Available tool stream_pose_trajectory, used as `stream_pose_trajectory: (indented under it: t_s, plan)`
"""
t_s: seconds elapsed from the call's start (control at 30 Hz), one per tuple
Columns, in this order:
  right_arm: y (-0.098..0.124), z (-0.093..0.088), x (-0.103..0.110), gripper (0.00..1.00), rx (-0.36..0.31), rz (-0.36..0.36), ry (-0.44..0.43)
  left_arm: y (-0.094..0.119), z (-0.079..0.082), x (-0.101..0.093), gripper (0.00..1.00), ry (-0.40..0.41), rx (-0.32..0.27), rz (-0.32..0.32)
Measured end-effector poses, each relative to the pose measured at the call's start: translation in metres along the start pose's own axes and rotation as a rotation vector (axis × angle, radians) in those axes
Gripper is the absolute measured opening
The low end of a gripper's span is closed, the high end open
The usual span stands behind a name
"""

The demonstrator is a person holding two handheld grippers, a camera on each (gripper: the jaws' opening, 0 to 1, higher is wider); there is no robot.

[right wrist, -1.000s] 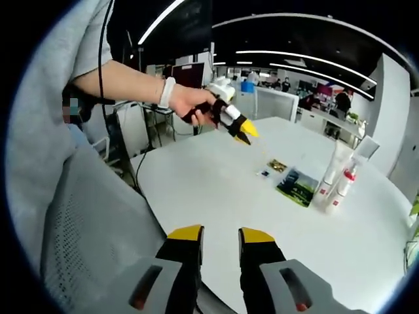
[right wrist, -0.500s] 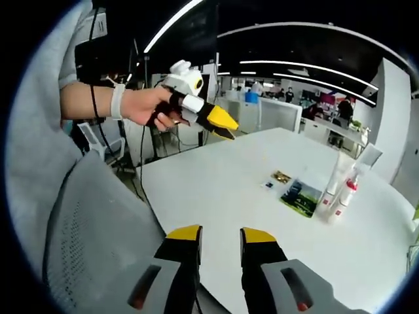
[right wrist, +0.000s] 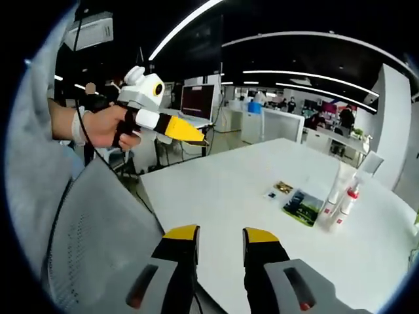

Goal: Arrange the skincare products in the storage area until every visible bottle or jar stands upright without overlapping.

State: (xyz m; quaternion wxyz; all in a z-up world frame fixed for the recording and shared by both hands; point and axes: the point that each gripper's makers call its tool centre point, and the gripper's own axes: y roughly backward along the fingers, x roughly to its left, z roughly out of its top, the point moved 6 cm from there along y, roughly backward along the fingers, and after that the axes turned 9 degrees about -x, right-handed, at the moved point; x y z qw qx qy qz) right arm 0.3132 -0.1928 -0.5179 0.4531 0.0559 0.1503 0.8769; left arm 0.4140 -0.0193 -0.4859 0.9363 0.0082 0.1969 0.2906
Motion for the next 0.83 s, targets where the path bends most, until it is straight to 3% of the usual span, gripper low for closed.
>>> stream_pose_trajectory:
  t_s: [0.1, 0.23, 0.33, 0.37, 0.43, 0.5, 0.6, 0.67, 0.83]
  plan:
    - [0.001, 0.003, 0.001, 0.23, -0.021, 0.004, 0.001, 0.010, 0.007, 0.000, 0.49, -0.054, -0.059, 0.019]
    - [0.001, 0.002, 0.001, 0.27, -0.019, 0.004, -0.020, 0.023, 0.014, 0.000, 0.48, -0.016, -0.140, 0.035]
    - [0.002, 0.002, 0.000, 0.28, -0.025, 0.003, -0.029, 0.029, 0.011, 0.004, 0.46, -0.004, -0.161, 0.058]
    - [0.002, 0.002, 0.001, 0.29, -0.027, 0.003, -0.032, 0.033, 0.008, 0.009, 0.45, 0.008, -0.173, 0.111]
    - [0.002, 0.002, 0.001, 0.29, -0.028, 0.002, -0.034, 0.035, 0.003, 0.006, 0.45, 0.023, -0.202, 0.093]
    - [0.002, 0.002, 0.001, 0.30, -0.028, 0.000, -0.033, 0.036, -0.003, 0.005, 0.45, 0.032, -0.205, 0.114]
    - [0.004, 0.001, 0.001, 0.31, -0.025, -0.006, -0.035, 0.033, -0.003, 0.004, 0.43, -0.074, -0.174, 0.130]
    - [0.005, 0.002, 0.000, 0.33, -0.036, -0.010, -0.030, 0.029, 0.003, -0.002, 0.44, -0.062, -0.192, 0.105]
    - [0.007, 0.006, -0.006, 0.37, -0.064, -0.046, -0.043, 0.023, 0.005, -0.007, 0.46, -0.122, -0.203, 0.117]
